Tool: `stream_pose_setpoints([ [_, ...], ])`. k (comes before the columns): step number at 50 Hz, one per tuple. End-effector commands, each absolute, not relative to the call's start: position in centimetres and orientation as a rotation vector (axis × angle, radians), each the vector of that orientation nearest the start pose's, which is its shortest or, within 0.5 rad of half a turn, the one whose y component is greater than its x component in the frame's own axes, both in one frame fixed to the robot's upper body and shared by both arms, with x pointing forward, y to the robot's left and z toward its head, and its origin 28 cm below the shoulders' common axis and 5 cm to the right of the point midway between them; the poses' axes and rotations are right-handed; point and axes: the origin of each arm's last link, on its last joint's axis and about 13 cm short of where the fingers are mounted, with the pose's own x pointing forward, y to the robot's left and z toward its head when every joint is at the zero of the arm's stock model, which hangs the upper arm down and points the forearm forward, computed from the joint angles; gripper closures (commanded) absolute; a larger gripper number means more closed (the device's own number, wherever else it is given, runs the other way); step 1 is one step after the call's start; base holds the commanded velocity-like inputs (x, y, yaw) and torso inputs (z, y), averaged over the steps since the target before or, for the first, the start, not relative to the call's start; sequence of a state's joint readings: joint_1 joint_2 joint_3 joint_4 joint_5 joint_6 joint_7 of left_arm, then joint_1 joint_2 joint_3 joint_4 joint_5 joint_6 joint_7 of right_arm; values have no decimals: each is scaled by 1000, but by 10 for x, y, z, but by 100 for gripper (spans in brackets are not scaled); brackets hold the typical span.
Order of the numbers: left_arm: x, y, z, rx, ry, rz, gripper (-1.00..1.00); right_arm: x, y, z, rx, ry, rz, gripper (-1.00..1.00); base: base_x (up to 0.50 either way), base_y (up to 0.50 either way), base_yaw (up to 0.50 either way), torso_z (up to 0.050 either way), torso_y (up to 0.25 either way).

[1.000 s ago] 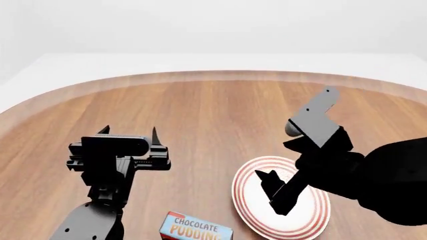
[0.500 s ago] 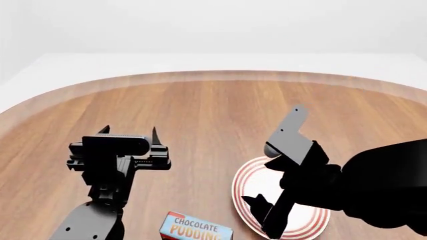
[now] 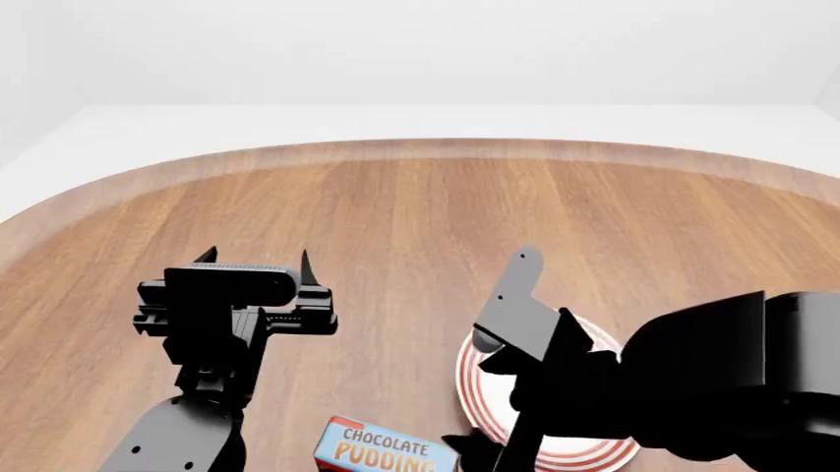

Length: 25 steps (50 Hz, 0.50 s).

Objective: Put the chocolate pudding to the right of the plate.

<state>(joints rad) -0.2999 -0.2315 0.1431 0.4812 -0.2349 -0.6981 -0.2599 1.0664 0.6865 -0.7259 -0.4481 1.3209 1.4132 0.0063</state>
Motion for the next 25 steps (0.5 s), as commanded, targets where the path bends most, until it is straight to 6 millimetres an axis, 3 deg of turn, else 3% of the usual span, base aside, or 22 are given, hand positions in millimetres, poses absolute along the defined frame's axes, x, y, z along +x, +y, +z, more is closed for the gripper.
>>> stream_pose_setpoints([
  [1,245,213,131,80,-50,26,-100,253,-112,196,-470,718,1005,-100,0,0,0,0,0],
  [25,246,210,131,84,-50,16,-100,263,-97,165,-440,782,1093,-100,0,0,0,0,0],
])
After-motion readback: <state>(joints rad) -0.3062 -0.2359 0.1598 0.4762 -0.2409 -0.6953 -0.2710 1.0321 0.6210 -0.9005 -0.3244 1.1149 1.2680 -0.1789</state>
